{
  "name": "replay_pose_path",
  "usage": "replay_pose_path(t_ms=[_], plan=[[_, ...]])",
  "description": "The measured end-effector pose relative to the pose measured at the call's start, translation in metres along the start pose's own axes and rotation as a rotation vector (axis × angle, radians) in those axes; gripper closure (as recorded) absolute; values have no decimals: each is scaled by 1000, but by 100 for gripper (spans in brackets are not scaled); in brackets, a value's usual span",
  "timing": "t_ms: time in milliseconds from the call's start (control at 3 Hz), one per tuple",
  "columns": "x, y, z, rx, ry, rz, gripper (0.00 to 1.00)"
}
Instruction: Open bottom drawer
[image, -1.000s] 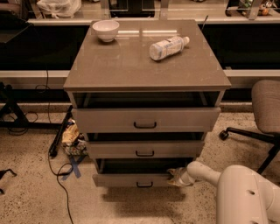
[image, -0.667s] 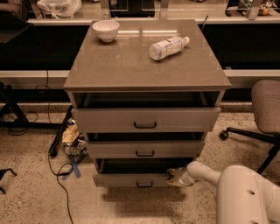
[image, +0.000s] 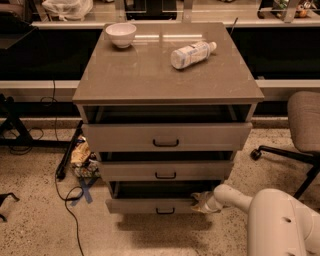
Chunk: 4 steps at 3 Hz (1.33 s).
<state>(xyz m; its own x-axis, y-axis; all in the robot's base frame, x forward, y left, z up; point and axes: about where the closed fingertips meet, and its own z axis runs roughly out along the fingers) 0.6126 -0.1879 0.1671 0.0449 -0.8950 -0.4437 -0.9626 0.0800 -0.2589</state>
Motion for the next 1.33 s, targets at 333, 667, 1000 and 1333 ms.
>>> replay_pose_path(t_ms=[333, 667, 1000, 1333], plan=[[0, 0, 0, 0, 0, 0, 97], [0, 0, 0, 0, 0, 0, 75], [0, 0, 0, 0, 0, 0, 51], [0, 0, 0, 0, 0, 0, 28]])
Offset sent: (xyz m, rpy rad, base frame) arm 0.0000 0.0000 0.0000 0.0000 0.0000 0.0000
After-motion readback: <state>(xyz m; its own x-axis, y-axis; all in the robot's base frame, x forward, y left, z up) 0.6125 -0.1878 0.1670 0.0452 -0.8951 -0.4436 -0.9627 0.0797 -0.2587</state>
